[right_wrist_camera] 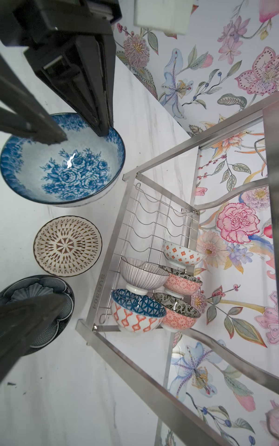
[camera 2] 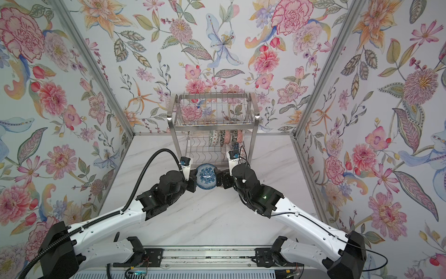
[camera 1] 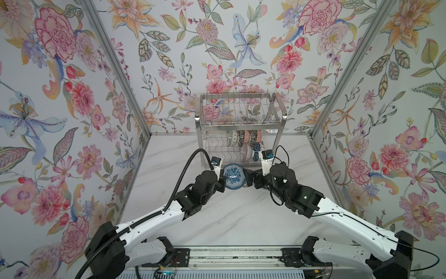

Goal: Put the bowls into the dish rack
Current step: 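Lift blue floral bowl with left gripper while right gripper approaches it, then close right gripper on blue floral bowl while left gripper releases and withdraws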

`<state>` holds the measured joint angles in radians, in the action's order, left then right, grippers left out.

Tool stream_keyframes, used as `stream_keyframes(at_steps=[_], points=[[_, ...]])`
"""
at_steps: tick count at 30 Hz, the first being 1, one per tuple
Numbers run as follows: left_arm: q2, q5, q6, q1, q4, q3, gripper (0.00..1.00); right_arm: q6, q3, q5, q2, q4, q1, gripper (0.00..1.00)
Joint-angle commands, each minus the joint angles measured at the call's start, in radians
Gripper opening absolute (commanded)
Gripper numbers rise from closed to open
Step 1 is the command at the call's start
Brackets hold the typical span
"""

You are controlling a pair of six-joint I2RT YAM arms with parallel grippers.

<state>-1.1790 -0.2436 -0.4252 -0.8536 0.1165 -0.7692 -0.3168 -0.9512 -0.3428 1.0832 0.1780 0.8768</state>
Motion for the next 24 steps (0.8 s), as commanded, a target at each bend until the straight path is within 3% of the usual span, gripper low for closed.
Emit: stream_keyframes(at_steps=[1, 11, 24], points=[[0.003, -0.019, -0.013, -0.015, 0.123, -0.036, 0.0, -0.08, 0.022, 0.014, 0.02, -0.024, 0.012, 0.96], [0.026, -0.002, -0.017, -0.021, 0.166, -0.031, 0.0, -0.181, 0.068, 0.051, 0.11, -0.114, 0.019, 0.8], [0.026, 0.014, -0.02, -0.032, 0.188, -0.016, 0.0, -0.206, 0.045, 0.071, 0.205, -0.163, 0.019, 0.15]])
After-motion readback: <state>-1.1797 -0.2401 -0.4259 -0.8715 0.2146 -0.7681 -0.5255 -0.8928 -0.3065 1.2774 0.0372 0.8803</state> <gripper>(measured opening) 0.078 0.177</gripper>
